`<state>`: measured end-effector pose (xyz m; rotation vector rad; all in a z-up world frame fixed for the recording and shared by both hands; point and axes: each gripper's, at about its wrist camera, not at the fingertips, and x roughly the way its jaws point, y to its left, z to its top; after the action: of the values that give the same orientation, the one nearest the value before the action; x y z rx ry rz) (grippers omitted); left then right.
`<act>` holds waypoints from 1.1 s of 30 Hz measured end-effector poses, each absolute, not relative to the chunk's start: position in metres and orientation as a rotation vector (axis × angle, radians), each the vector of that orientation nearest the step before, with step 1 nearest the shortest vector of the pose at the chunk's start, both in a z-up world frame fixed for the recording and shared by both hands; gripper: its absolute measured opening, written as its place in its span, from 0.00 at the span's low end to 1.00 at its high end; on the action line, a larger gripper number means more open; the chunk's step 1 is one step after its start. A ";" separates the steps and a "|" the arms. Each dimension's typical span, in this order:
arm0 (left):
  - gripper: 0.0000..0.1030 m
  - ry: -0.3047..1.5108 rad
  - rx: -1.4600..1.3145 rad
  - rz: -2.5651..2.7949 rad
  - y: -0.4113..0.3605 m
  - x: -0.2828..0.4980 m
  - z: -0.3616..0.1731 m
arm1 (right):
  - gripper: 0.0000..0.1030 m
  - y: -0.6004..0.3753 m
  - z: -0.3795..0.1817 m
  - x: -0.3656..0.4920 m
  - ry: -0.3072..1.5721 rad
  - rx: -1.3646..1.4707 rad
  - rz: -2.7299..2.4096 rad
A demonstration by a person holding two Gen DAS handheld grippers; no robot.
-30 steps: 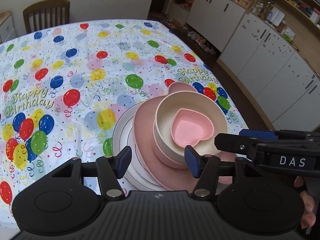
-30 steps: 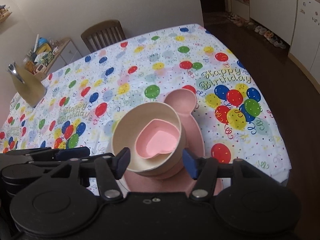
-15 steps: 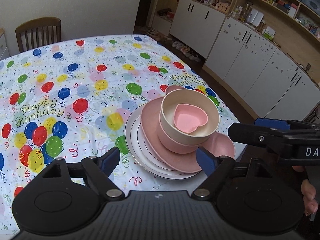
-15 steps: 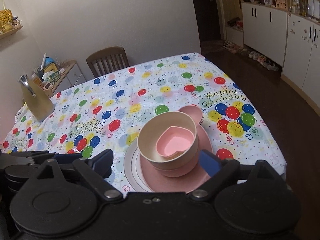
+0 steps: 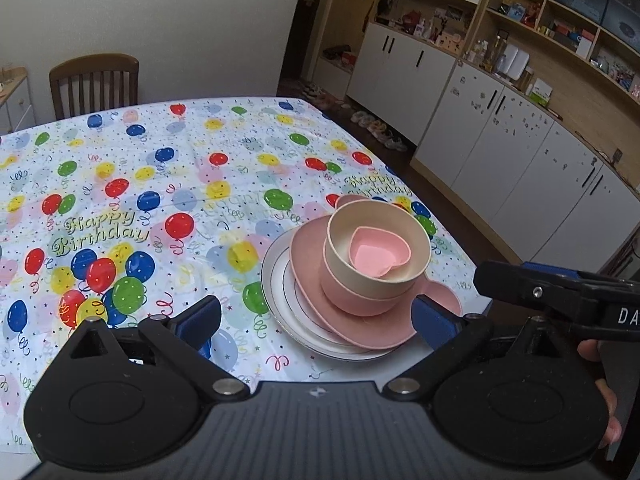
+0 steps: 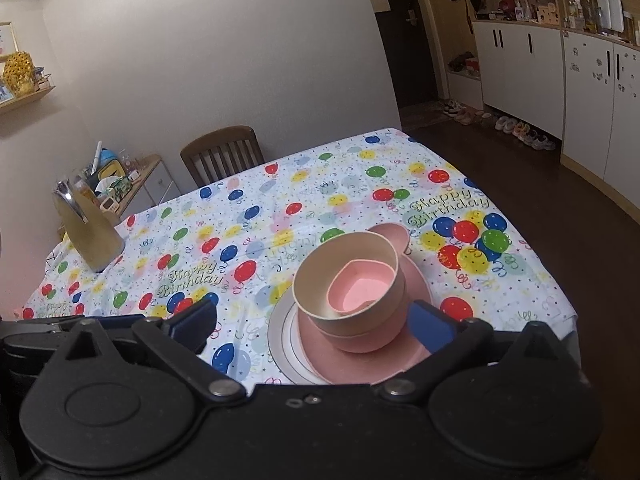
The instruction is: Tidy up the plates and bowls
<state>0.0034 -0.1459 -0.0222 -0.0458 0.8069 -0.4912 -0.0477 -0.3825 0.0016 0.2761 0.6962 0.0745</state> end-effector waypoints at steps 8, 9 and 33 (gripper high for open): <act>0.99 0.766 -0.054 -0.427 -0.151 -0.017 -0.010 | 1.00 -0.399 0.001 -0.059 0.702 0.261 0.105; 0.99 0.763 -0.064 -0.418 -0.151 -0.019 -0.009 | 1.00 -0.400 0.001 -0.060 0.706 0.260 0.114; 0.99 0.766 -0.152 -0.229 -0.177 -0.044 -0.003 | 1.00 -0.423 0.013 -0.055 0.715 0.161 0.210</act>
<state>-0.0444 -0.1772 -0.0025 -0.1520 0.7656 -0.2293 -0.0550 -0.4226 0.0128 0.1606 0.7154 0.2097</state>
